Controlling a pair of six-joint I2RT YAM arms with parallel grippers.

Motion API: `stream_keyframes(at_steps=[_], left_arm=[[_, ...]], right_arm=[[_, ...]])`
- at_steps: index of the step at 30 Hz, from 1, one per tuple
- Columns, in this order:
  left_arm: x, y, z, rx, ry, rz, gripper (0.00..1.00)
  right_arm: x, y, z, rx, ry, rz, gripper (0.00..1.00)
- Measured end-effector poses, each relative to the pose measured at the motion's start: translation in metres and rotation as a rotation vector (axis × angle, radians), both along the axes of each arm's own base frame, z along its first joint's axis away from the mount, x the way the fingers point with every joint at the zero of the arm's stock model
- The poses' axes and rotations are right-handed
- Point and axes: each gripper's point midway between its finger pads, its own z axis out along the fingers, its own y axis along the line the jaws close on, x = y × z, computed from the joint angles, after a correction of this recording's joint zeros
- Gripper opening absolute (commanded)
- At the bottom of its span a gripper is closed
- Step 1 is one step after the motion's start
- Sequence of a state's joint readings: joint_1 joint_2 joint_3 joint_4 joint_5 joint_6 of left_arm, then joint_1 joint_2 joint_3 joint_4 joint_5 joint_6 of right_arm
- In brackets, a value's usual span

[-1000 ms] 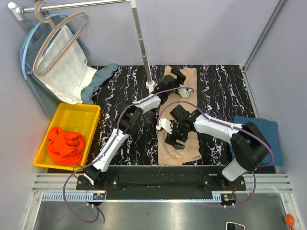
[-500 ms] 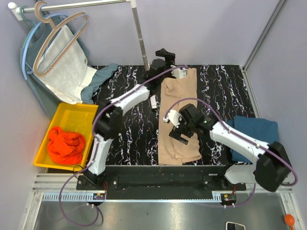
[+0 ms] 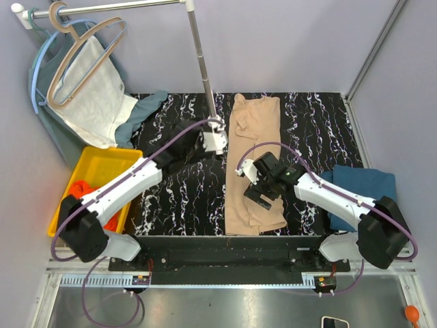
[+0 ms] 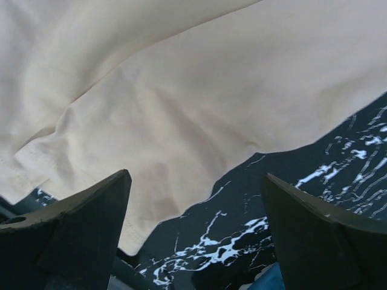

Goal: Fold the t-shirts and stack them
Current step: Fold the tshirt

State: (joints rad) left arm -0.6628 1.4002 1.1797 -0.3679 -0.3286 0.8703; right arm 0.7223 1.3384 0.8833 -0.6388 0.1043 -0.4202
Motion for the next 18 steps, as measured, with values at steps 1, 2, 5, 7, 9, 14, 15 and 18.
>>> stream_keyframes(at_steps=[1,2,5,7,9,14,15,18], left_arm=[[-0.01,0.008,-0.01,0.014,0.033,0.002,0.99],[-0.02,0.017,-0.021,0.028,0.069,0.006,0.99],[-0.035,0.033,-0.047,0.055,0.151,0.021,0.99],[-0.038,0.034,-0.056,0.055,0.179,0.024,0.99],[-0.039,0.031,-0.062,0.04,0.198,0.022,0.99],[-0.035,0.021,-0.082,0.017,0.244,0.029,0.99],[-0.034,0.02,-0.086,0.017,0.25,0.032,0.99],[-0.031,0.018,-0.096,0.013,0.255,0.036,0.99]], right_arm=[[-0.004,0.001,-0.001,0.005,0.02,0.007,0.98],[-0.008,0.001,-0.003,0.006,0.036,0.014,0.98],[-0.022,0.006,-0.006,0.013,0.087,0.048,0.98],[-0.032,0.013,-0.007,0.019,0.111,0.079,0.98],[-0.042,0.02,-0.009,0.018,0.132,0.12,0.98],[-0.064,0.033,-0.02,-0.017,0.186,0.206,0.99],[-0.068,0.036,-0.023,-0.025,0.195,0.224,1.0],[-0.079,0.043,-0.03,-0.041,0.223,0.269,1.0]])
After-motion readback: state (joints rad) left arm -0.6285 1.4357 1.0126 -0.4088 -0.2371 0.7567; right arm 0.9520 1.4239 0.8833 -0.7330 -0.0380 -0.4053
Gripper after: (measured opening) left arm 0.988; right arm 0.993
